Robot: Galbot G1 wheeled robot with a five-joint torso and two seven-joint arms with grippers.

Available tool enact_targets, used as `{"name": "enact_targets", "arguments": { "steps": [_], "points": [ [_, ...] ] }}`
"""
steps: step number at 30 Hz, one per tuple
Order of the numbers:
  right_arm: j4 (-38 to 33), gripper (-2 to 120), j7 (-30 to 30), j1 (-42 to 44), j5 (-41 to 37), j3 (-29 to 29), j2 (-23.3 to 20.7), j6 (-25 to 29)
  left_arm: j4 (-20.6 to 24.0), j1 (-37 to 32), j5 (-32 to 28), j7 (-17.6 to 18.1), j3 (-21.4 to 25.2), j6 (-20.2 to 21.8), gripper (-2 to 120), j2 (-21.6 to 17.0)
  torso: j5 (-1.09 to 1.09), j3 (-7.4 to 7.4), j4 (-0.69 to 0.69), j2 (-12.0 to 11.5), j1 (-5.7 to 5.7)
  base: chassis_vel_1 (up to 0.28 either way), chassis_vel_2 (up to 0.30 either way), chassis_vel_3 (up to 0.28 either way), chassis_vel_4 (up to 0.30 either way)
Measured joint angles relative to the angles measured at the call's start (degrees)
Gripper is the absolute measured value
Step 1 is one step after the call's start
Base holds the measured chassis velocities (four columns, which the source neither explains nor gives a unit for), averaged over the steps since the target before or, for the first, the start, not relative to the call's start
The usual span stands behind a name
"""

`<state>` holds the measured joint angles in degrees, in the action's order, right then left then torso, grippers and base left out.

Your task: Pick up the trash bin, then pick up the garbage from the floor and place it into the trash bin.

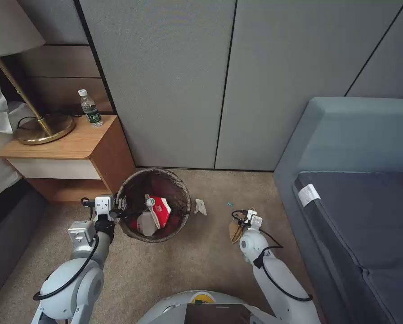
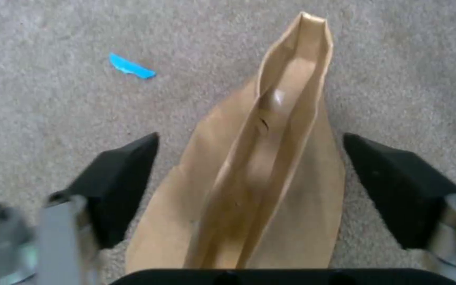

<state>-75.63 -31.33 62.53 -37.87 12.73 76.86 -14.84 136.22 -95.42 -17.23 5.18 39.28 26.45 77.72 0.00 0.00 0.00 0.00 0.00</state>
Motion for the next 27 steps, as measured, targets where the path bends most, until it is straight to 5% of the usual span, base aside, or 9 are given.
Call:
{"name": "enact_targets", "arguments": {
  "steps": [19, 27],
  "points": [
    [1.9, 9, -0.1, -0.4, -0.3, -0.6, 0.2, 1.4, -0.1, 0.1, -0.1, 0.0, 0.1, 0.0, 6, 0.1, 0.00, 0.00, 0.00, 0.0, 0.00, 0.000, 0.000, 0.000, 0.000],
    [2.4, 0, -0.5, -0.7, -0.4, -0.6, 0.1, 1.8, -0.2, 0.2, -0.2, 0.0, 0.1, -0.1, 6, 0.0, 0.00, 0.00, 0.00, 0.0, 0.00, 0.000, 0.000, 0.000, 0.000]
  ]
}}
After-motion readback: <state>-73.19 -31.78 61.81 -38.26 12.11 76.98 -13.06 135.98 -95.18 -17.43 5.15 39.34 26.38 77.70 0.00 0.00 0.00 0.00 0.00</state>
